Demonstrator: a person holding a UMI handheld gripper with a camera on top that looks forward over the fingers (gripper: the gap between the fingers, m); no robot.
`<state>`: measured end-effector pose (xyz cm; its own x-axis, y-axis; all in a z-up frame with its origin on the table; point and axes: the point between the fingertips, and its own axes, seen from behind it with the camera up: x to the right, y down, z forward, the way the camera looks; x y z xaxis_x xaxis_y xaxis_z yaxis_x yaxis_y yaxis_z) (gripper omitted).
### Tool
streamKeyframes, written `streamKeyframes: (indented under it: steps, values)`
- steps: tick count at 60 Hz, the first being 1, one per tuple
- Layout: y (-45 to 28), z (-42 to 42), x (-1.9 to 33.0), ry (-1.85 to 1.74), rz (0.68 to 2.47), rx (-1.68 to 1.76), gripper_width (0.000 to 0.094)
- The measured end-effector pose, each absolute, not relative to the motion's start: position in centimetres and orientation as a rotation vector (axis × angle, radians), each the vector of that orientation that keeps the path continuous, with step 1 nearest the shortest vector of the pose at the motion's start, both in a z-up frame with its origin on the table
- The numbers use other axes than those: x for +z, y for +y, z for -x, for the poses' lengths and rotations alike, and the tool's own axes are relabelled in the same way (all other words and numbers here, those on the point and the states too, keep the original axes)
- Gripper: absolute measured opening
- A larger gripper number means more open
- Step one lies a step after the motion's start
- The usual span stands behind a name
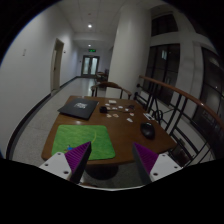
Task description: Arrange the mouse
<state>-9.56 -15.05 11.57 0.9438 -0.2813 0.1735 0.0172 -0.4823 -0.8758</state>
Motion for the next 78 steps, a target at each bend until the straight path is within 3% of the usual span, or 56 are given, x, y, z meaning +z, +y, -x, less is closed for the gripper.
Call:
streamKeyframes:
  steps: [10, 35, 65, 66, 67, 69, 78]
  values:
    - [-12.9, 3.6, 10.5, 0.246, 2.065, -0.404, 0.0838]
    - [-5.8, -16.9, 3.2, 0.413, 2.164, -0.535, 0.0839]
    - [2.9, -23.0, -0.1, 0.381, 2.219, -0.470, 0.0815]
    - [3.1, -23.0, -0.2, 0.387, 2.216, -0.465, 0.0756]
    - [3.2, -23.0, -0.3, 0.394, 2.213, -0.459, 0.0640]
    - [3.4, -23.0, -0.4, 0.403, 2.209, -0.446, 0.0527]
    - [3.3, -24.0, -0.3, 0.490, 2.169, -0.490, 0.0400]
